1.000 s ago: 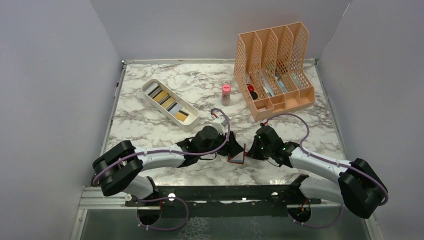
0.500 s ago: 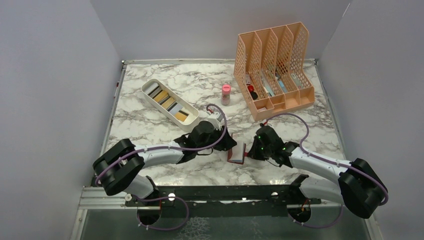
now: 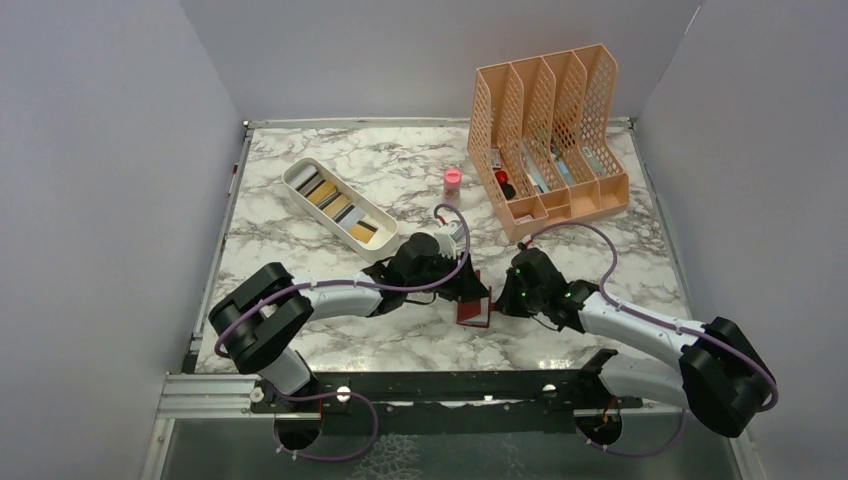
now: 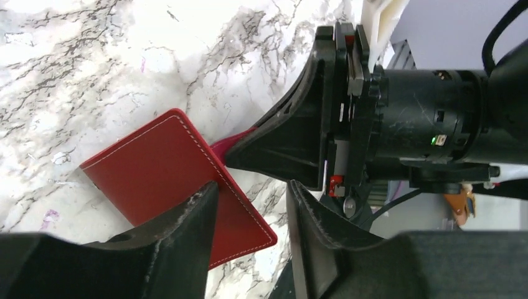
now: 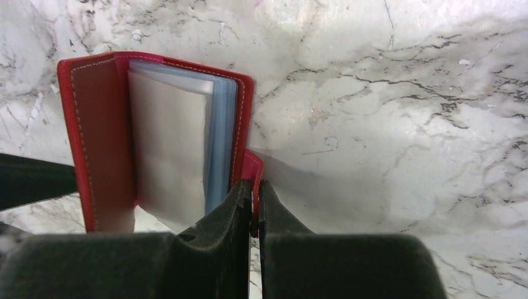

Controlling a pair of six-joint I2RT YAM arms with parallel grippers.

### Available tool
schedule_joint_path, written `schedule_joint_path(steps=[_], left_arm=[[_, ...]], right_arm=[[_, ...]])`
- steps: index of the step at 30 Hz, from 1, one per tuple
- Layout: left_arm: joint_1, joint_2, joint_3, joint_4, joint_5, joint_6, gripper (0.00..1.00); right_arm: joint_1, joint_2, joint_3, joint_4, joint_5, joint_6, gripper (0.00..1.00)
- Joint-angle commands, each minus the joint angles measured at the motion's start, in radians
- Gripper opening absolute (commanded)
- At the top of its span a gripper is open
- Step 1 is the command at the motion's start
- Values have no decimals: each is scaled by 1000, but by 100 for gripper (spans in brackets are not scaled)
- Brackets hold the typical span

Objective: Put the credit cards into the card holder
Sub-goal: Close the card holder at the center of the board.

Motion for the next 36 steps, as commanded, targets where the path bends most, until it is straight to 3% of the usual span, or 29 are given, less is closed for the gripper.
schedule_joint_path(steps=[1, 3, 5, 10, 17, 22, 26, 36], left_arm=[[28, -8, 12, 53, 78, -23, 39], [59, -4, 0, 52, 92, -36, 25], [79, -6, -7, 48, 84, -30, 18], [92, 18, 13, 10, 75, 13, 13], [92, 102, 101, -103, 39, 112, 19], [92, 163, 138, -138, 31, 145, 27], [92, 192, 170, -202, 13, 192, 28], [75, 183, 188, -305, 15, 264, 33]], right_arm=[[3, 7, 46, -11, 40, -27, 9], [3, 14, 55, -6, 50, -35, 9], [3, 26, 65, 0, 54, -42, 9], [3, 55, 89, 2, 47, -58, 9], [3, 29, 101, -13, 52, -69, 11], [3, -7, 119, -43, 59, -76, 21], [3, -42, 123, -53, 75, -70, 28], [-13, 17, 165, -129, 193, -25, 23]])
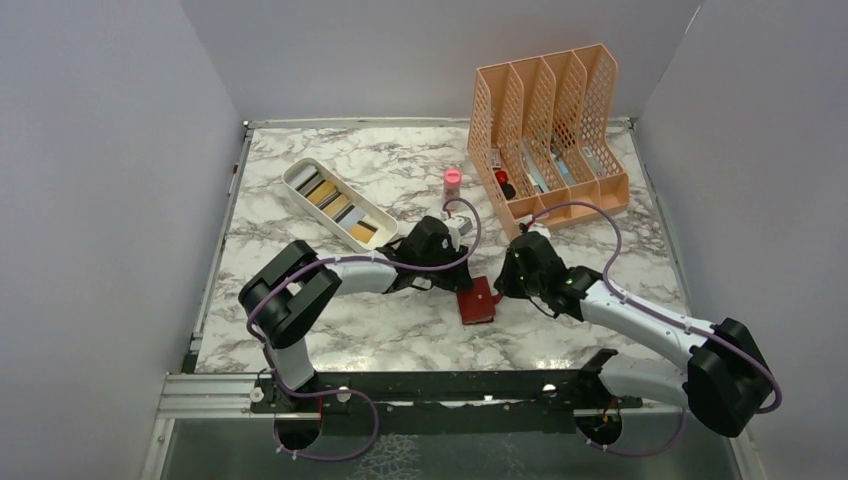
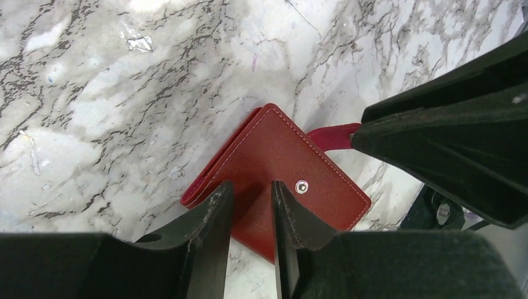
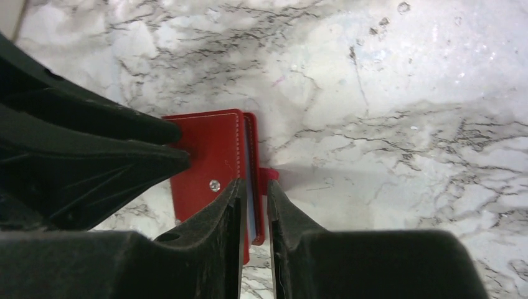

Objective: Put the credit cards into the card holder
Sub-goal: Close the card holder at the center of the board.

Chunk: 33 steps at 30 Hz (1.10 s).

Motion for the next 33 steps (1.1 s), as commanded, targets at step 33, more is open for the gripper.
schedule_joint_path(steps=[33], left_arm=[[-187, -71, 11, -128, -90, -83, 29]], right_arm=[[-81, -102, -106, -118, -84, 99, 14]])
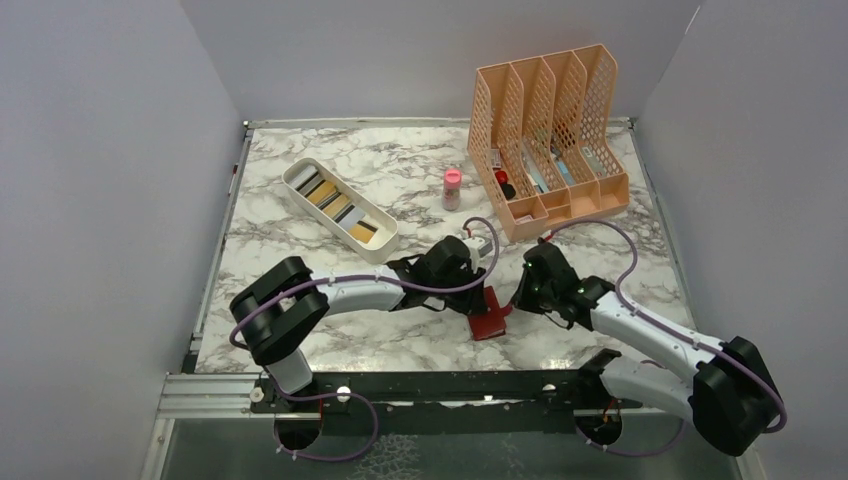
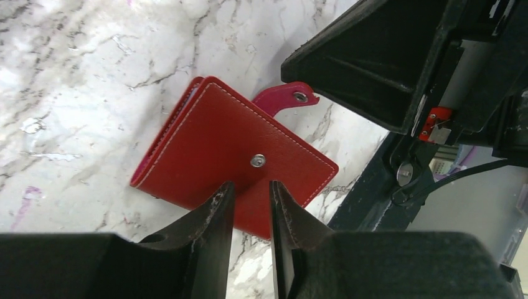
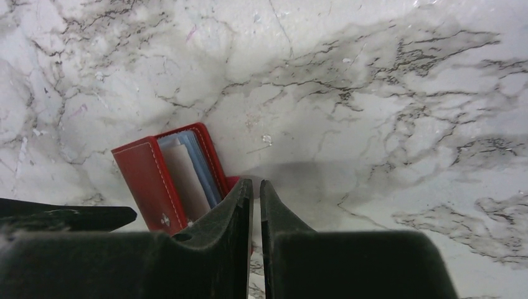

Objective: Put the credit cards into the card holder
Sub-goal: Close the card holder at the center of the board.

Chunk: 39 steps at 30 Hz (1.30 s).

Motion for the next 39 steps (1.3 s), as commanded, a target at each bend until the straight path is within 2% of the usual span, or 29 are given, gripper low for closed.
schedule_joint_path(steps=[1, 15, 39], left_arm=[[-14, 20, -16, 14, -20, -24, 28], [-18, 84, -48, 38, -44, 9, 27], [-18, 107, -33, 37, -61, 1, 28]], right_arm=[[-3, -33, -7, -23, -72, 12, 14], [-3, -103, -62, 41, -176, 1, 14], [-3, 0, -64, 159, -300, -30, 12]])
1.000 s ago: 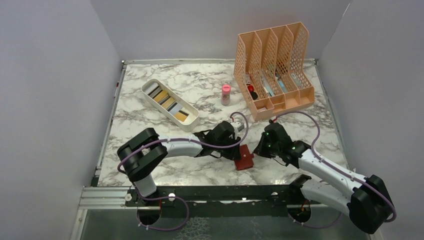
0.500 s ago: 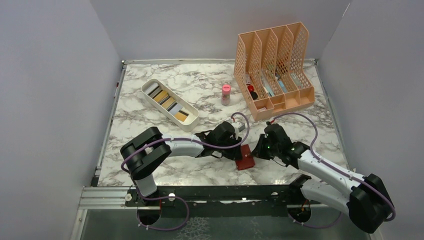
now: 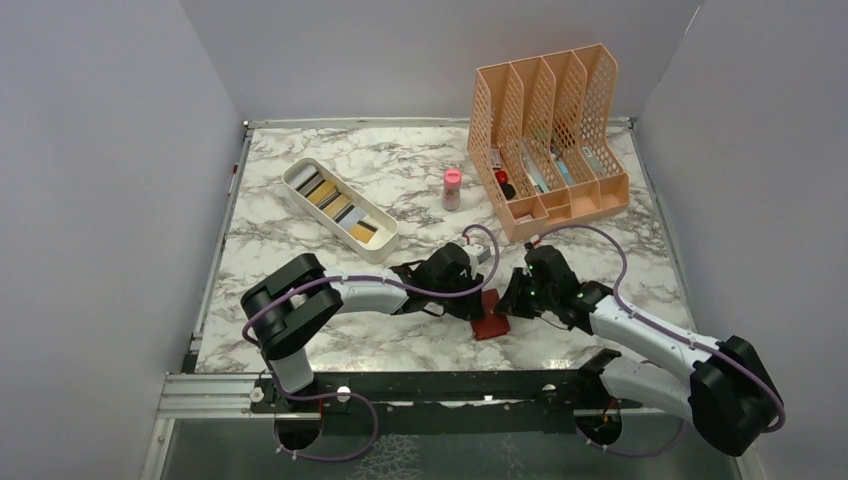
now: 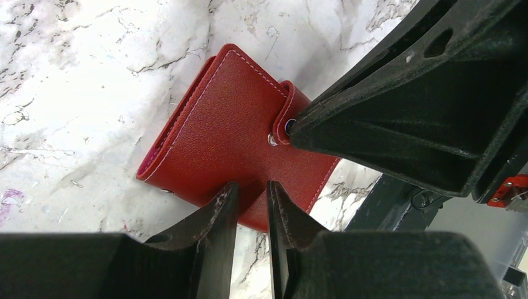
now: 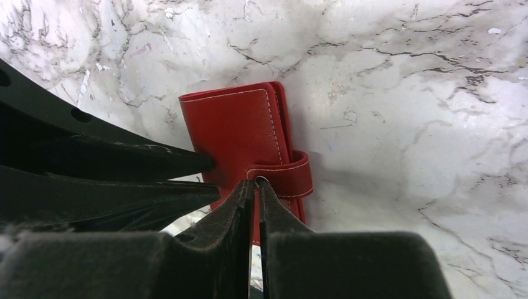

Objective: Put the credit cards into the card holder
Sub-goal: Close the card holder at the center of the board.

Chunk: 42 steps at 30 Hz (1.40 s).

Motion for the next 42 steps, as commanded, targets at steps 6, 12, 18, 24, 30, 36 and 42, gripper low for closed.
schedule_joint_path(steps=[6, 12, 18, 24, 30, 36, 42], left_arm=[[-3, 28, 18, -35, -50, -9, 28], [34, -61, 7, -66, -104, -43, 32], [35, -41, 42, -43, -58, 9, 31], [46, -26, 49, -8, -53, -11, 27], [49, 35, 102, -67, -66, 53, 19], [50, 73, 94, -43, -36, 43, 19], [49, 73, 67, -24, -39, 41, 18]], right_arm=[[-3, 19, -11, 38, -27, 4, 12], [-3, -3, 16, -46, 27, -2, 12], [-3, -40, 19, -68, 57, -2, 18], [-3, -31, 25, -36, 56, 11, 18], [-3, -5, 32, 11, 33, 16, 18], [-3, 42, 30, 47, 11, 23, 18], [-3, 63, 26, 71, 5, 19, 18]])
